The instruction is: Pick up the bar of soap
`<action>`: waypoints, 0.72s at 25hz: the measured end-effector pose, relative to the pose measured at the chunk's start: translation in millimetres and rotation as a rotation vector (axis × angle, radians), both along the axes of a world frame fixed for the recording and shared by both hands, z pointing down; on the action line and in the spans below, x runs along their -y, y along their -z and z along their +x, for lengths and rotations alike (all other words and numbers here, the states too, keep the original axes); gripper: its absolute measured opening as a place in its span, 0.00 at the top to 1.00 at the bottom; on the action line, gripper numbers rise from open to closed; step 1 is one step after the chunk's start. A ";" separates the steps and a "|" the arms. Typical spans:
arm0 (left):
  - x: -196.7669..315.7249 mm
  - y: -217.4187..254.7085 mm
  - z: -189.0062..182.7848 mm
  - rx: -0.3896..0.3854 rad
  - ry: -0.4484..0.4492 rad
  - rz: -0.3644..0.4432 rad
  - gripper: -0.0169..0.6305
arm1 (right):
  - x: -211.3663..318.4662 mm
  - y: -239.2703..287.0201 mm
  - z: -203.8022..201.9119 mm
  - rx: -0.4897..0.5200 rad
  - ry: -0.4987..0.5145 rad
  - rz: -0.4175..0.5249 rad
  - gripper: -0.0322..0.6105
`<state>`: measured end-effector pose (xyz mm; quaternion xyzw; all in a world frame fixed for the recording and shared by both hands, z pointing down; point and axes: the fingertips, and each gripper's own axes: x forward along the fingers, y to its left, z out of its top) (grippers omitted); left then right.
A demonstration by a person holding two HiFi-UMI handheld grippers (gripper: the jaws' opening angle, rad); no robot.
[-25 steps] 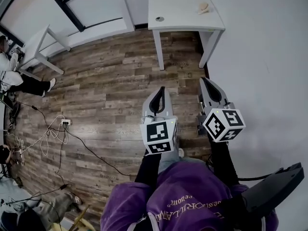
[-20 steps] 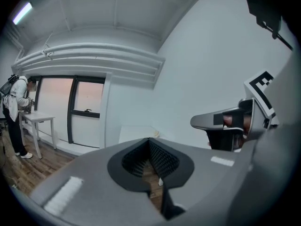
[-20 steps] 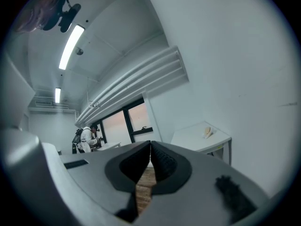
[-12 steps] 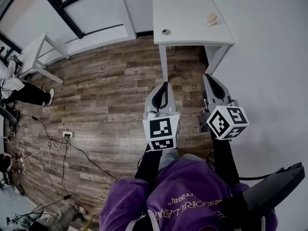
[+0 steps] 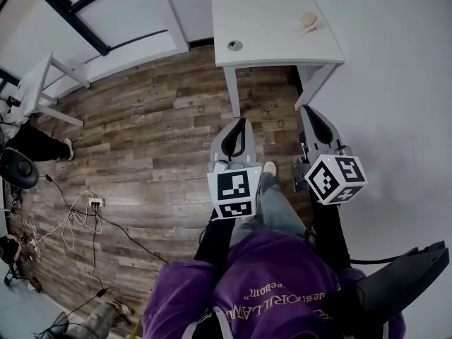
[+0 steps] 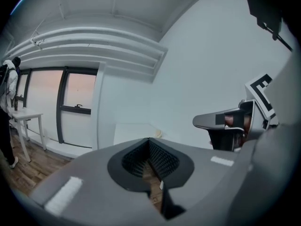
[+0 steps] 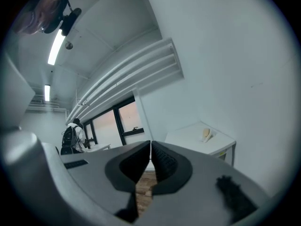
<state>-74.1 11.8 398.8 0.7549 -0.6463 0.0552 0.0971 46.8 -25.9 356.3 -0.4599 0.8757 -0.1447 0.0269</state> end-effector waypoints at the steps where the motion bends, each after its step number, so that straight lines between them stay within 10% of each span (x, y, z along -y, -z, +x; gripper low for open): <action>1: 10.5 0.8 -3.5 0.002 0.014 0.005 0.97 | 11.4 -0.2 -1.6 -0.002 0.005 0.005 0.93; 18: 229.1 17.9 18.9 -0.004 0.064 0.015 0.97 | 227.3 10.9 18.7 0.003 0.054 -0.011 0.94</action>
